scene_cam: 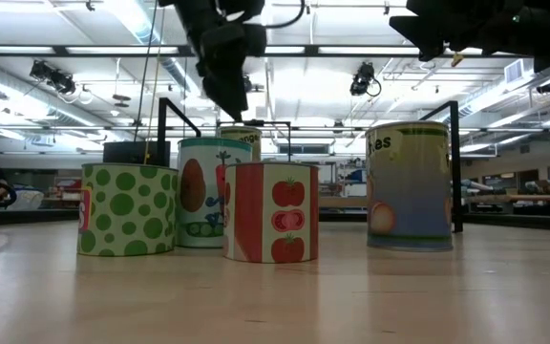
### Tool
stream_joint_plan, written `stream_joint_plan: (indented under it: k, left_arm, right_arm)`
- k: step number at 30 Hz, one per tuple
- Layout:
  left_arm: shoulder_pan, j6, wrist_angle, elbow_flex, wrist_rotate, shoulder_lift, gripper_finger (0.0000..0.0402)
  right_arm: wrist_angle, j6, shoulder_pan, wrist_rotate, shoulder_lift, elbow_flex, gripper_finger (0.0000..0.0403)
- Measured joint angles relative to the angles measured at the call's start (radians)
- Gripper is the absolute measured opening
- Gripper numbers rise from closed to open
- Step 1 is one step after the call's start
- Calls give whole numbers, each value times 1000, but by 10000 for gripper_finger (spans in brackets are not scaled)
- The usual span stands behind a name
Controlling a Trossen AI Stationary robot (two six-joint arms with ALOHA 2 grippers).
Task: Pick and place cans onto a shelf
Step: Put the canned oranges on the shelf
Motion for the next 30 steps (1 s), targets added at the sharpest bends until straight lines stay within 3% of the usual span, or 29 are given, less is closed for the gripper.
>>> stream_joint_plan:
  k: [7,17,25,30]
  left_arm:
    - [-1,0,94,43,-23,0,371]
    - [-79,-73,198,90,-203,130,371]
    - [-161,-117,-68,300,-397,280,370]
    - [-186,-132,-169,340,-466,344,370]
  right_arm:
    - [-1,0,0,-1,0,0,245]
    - [-6,0,0,-1,0,0,245]
    - [-5,8,0,-1,0,0,245]
    - [-6,8,0,-2,0,0,245]
